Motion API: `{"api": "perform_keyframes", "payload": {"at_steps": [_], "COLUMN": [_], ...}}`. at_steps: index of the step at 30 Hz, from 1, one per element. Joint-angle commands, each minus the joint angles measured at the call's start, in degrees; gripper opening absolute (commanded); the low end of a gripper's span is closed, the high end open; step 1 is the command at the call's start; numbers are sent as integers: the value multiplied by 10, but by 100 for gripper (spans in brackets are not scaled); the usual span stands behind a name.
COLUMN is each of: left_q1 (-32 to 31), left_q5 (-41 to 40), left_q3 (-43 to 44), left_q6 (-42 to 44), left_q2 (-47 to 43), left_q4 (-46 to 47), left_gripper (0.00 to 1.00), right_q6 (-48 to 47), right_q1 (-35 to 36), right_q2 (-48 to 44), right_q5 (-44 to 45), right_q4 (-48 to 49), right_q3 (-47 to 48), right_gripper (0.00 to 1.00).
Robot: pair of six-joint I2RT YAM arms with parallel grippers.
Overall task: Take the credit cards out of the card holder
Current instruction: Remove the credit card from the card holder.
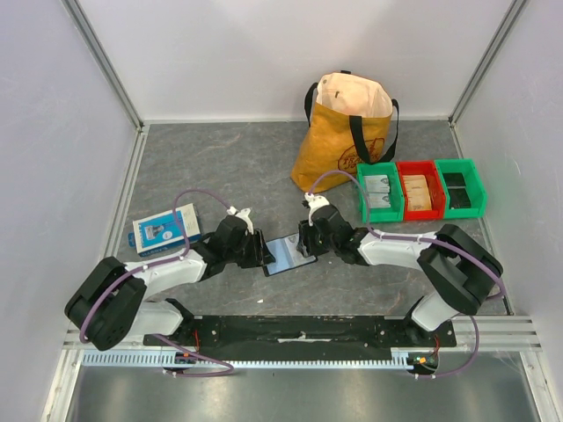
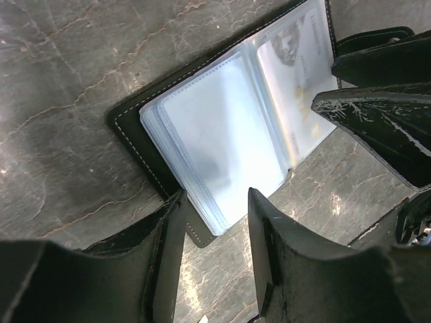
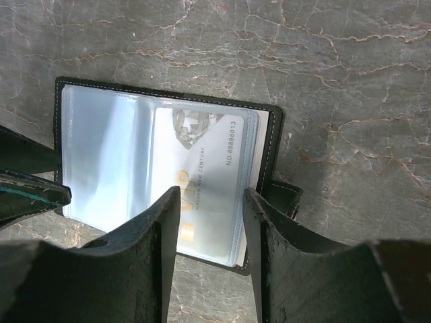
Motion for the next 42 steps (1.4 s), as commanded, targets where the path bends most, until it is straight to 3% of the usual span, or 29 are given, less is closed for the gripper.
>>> {"api": "perform_keyframes", "payload": {"at_steps": [1, 18, 25, 31, 42], "left_q1": [-4, -14, -17, -23, -23], "left_q5": [-5, -4, -11, -28, -20], "left_q3": [-15, -12, -5, 32, 63], "left_q6": [14, 10, 8, 18, 27], "left_q2": [11, 8, -20, -69, 5], "left_q4": [7, 9, -9, -50, -25], "left_gripper": [49, 47, 46, 46, 44], "right_q6": [2, 3, 5, 7, 6], "right_q1": [-2, -1, -2, -2, -2], "right_q2": [8, -40, -36, -21, -7], "right_q5": [-4, -69, 5, 9, -12], "right_q4": [7, 13, -26, -36, -32], "right_q3": [-4, 9, 10, 12, 13], "right_gripper": [49, 40, 45, 46, 47]}}
